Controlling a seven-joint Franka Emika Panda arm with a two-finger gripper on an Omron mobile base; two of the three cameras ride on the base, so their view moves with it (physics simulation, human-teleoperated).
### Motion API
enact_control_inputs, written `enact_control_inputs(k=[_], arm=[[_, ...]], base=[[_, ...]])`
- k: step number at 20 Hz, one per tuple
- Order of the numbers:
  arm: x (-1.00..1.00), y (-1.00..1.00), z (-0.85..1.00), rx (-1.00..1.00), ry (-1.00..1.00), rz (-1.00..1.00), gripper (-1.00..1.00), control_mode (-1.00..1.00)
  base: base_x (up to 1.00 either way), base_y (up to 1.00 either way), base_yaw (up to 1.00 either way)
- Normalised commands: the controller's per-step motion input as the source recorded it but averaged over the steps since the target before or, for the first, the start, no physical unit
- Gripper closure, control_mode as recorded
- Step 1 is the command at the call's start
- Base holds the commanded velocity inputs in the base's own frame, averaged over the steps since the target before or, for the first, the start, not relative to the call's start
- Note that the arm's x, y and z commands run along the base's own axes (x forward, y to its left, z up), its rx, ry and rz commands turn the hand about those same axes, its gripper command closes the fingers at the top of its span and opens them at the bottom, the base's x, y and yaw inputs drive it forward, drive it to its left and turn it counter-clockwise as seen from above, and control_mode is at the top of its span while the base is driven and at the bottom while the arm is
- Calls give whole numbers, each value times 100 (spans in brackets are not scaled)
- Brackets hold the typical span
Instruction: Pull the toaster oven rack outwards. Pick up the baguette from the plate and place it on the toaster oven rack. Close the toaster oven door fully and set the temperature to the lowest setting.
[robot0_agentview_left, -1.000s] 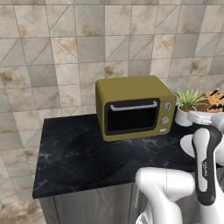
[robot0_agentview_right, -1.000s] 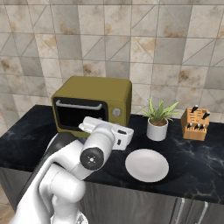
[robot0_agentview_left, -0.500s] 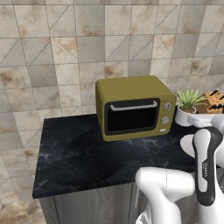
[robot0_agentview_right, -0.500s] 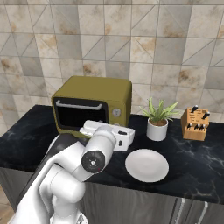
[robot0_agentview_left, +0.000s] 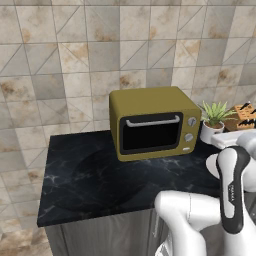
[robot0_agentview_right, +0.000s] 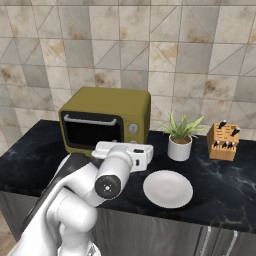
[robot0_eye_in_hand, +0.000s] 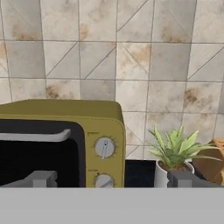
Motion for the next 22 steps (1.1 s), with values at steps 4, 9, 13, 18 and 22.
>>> enact_control_inputs(k=[4, 9, 13, 18, 22], arm=[[17, 16, -13, -9, -8, 0, -100, -100], [22, 15, -7, 0, -1, 0, -100, -100], [18, 5, -6, 1, 0, 0, -100, -100], [18, 0, -9, 2, -1, 0, -100, -100], [19, 0, -14, 3, -2, 0, -100, -100]], base=[[0, 0, 0], [0, 0, 0], [0, 0, 0], [0, 0, 0], [0, 0, 0]])
